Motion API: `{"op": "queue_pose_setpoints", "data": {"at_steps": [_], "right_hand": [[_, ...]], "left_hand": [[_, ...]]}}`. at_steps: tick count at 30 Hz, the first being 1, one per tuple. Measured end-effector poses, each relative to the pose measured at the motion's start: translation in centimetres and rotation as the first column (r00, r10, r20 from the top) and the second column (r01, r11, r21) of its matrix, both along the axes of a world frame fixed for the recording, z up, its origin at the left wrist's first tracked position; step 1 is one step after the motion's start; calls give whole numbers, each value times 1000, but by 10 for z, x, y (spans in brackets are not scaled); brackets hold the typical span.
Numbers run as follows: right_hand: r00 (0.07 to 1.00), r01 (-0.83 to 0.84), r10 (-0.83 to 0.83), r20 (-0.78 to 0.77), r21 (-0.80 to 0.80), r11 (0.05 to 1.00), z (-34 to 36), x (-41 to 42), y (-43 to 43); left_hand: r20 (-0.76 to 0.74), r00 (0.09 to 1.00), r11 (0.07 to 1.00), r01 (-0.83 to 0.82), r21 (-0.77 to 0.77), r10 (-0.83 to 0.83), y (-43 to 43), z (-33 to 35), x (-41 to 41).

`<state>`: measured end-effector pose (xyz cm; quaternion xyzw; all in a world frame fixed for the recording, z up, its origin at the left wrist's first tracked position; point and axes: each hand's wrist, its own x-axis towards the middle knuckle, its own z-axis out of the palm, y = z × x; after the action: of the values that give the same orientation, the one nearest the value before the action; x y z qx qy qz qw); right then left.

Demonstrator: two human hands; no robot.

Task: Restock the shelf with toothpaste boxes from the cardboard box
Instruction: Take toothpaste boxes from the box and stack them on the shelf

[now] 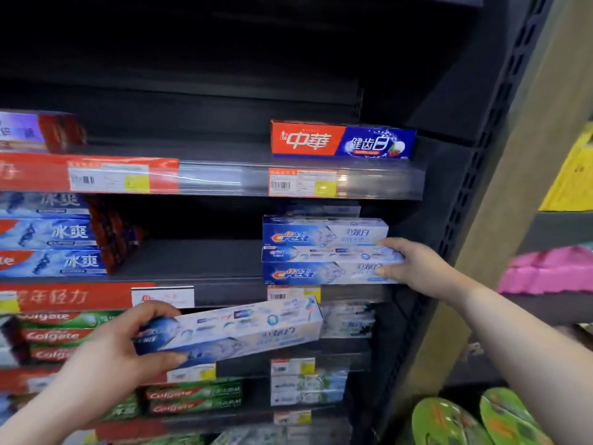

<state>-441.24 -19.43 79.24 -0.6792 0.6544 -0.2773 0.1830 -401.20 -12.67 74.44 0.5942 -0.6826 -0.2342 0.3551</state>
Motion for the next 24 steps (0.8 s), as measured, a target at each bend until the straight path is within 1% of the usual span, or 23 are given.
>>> {"op": "queue_pose_setpoints", "data": {"at_steps": [7, 10, 13, 17, 24], "right_hand": [[996, 74, -76, 49, 25, 997, -5, 2, -14], [994, 93, -94, 61, 24, 995, -7, 2, -18], [991, 110, -112, 76, 25, 994, -9, 3, -22], [988, 132, -133, 82, 15, 991, -9, 5, -32], [991, 118, -120, 61, 29, 993, -11, 10, -49]], "left_hand": [[47, 998, 999, 37, -38, -36, -24, 7, -9], [45, 999, 997, 33, -77, -30, -34, 8, -12], [44, 997, 993, 62, -99, -57, -42, 8, -14], [43, 994, 991, 100, -86, -97, -48, 7, -15], [47, 995, 994, 86, -73, -83, -55, 9, -15]]}}
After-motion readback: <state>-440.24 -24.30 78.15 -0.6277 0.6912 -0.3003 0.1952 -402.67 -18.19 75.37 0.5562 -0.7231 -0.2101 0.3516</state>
